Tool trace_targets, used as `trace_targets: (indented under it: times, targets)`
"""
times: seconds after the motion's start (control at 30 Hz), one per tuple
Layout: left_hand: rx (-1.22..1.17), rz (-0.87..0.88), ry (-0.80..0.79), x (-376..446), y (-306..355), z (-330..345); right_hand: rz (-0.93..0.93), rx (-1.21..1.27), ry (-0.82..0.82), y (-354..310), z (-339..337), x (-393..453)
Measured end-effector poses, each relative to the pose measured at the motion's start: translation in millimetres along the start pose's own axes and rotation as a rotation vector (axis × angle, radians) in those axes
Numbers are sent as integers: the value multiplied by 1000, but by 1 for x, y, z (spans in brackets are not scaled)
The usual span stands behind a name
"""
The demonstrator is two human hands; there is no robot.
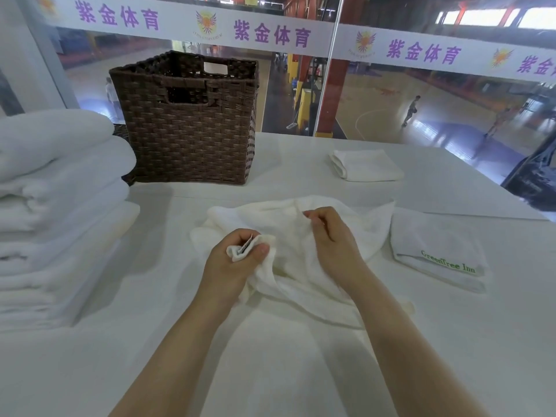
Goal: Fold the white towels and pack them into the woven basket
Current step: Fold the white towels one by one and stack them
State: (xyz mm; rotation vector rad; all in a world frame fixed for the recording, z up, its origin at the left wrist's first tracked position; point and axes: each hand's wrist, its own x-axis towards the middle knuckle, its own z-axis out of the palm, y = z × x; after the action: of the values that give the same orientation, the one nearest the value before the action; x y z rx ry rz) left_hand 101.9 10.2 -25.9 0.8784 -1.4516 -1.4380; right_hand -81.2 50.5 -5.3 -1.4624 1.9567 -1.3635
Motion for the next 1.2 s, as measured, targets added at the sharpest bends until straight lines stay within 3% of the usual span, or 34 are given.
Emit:
trace_targets:
  times: [0.1,0.53,0.93,1.2]
  targets:
    - [-63,-12,0,-1,1,1,0,241,54,-7,6,-23]
    - [-157,-40,8,0,-5,10,80,624,-133,-6,31,-45]
    - [-77,-13,61,-3,-12,18,-6,507,-183,-5,34,-49]
    - [-27,10,29,-4,-9,16,-26,374,-128,-3,33,-49]
